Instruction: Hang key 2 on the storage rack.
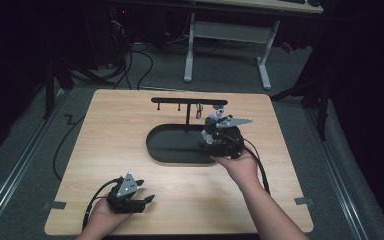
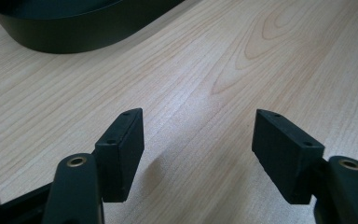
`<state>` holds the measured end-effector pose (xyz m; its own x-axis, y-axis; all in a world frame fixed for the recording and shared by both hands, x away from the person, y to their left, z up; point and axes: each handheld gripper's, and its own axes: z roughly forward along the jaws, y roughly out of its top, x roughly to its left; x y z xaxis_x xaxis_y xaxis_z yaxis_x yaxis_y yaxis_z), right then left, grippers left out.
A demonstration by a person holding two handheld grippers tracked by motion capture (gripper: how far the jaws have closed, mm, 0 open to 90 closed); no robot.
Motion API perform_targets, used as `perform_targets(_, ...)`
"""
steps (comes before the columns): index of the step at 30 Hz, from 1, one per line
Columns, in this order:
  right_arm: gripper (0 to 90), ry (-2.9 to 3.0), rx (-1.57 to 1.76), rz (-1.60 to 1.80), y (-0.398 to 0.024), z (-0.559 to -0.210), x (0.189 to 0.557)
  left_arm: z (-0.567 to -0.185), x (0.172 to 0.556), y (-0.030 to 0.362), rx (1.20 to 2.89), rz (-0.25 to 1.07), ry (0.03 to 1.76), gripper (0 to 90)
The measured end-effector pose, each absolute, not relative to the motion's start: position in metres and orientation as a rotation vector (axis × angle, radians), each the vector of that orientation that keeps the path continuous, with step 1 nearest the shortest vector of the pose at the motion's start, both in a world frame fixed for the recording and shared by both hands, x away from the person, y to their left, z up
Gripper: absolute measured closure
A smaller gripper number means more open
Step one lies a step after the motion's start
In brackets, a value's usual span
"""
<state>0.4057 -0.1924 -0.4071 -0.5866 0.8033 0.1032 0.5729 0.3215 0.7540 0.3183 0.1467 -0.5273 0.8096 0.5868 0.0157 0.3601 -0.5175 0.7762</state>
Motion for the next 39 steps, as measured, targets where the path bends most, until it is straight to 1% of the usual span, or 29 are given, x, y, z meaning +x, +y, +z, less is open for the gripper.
perform_targets(9, 31.2, 2.258, 1.185, 1.186, -0.223, -0.437, 0.365, -0.526, 0.319, 0.148, 2.144, 0.339, 0.701, 34.8)
perform_targets(16, 26.5, 2.214, 1.240, 1.211, -0.255, -0.470, 0.337, -0.525, 0.318, 0.148, 2.130, 0.333, 0.702, 34.8)
perform_targets(22, 25.4, 2.153, 1.301, 1.206, -0.287, -0.499, 0.309, -0.526, 0.317, 0.147, 2.134, 0.332, 0.708, 34.9)
perform_targets(26, 19.5, 2.069, 1.346, 1.243, -0.311, -0.517, 0.285, -0.527, 0.317, 0.147, 2.134, 0.330, 0.710, 34.9)
perform_targets(27, 16.9, 2.044, 1.363, 1.271, -0.317, -0.521, 0.278, -0.527, 0.317, 0.146, 2.132, 0.330, 0.712, 34.9)
perform_targets(28, 14.9, 2.045, 1.375, 1.266, -0.320, -0.522, 0.275, -0.527, 0.317, 0.146, 2.133, 0.329, 0.712, 34.9)
perform_targets(31, 15.0, 2.015, 1.378, 1.233, -0.325, -0.521, 0.271, -0.528, 0.316, 0.145, 2.141, 0.331, 0.704, 34.8)
perform_targets(39, 14.9, 2.009, 1.394, 1.206, -0.323, -0.527, 0.278, -0.527, 0.316, 0.145, 2.137, 0.333, 0.699, 34.8)
